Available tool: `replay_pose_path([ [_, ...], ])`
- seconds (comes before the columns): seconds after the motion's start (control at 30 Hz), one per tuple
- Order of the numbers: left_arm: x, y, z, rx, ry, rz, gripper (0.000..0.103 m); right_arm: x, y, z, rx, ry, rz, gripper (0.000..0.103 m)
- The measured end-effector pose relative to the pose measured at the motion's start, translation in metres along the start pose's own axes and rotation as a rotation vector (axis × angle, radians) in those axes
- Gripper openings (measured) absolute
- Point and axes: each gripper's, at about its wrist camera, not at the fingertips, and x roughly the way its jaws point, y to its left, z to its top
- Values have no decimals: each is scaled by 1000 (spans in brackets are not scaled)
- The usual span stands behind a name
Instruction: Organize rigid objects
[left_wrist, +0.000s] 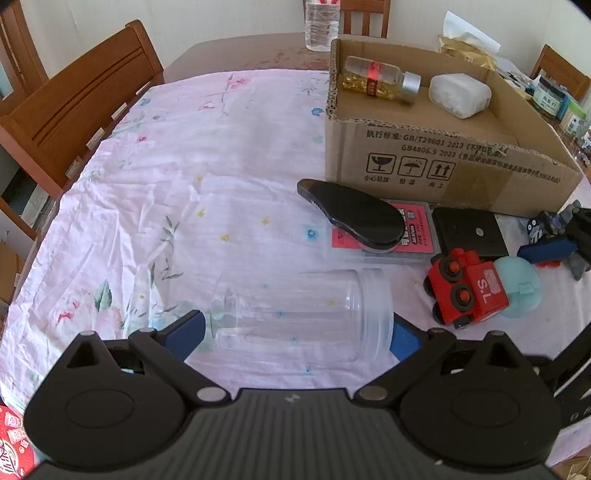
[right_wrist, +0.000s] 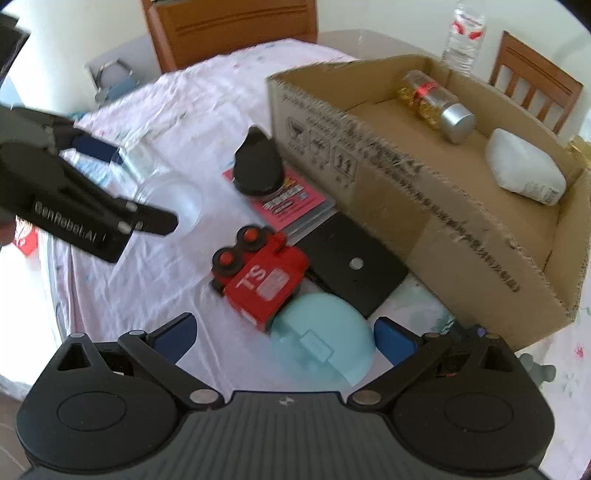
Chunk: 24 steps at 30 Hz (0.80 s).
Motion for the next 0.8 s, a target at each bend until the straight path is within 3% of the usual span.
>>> replay_pose_path([
  [0.2,1,0,-2,11,-3,-3,100,-3,12,-12,7,64,62,103],
  [0.43,5,2,-4,7,7,-14,100,2,17,-19,-23,42,-24,103],
  [0.8,17,-1,-9,-16,0,2,100,1,11,-23,-52,-10,-7,103],
])
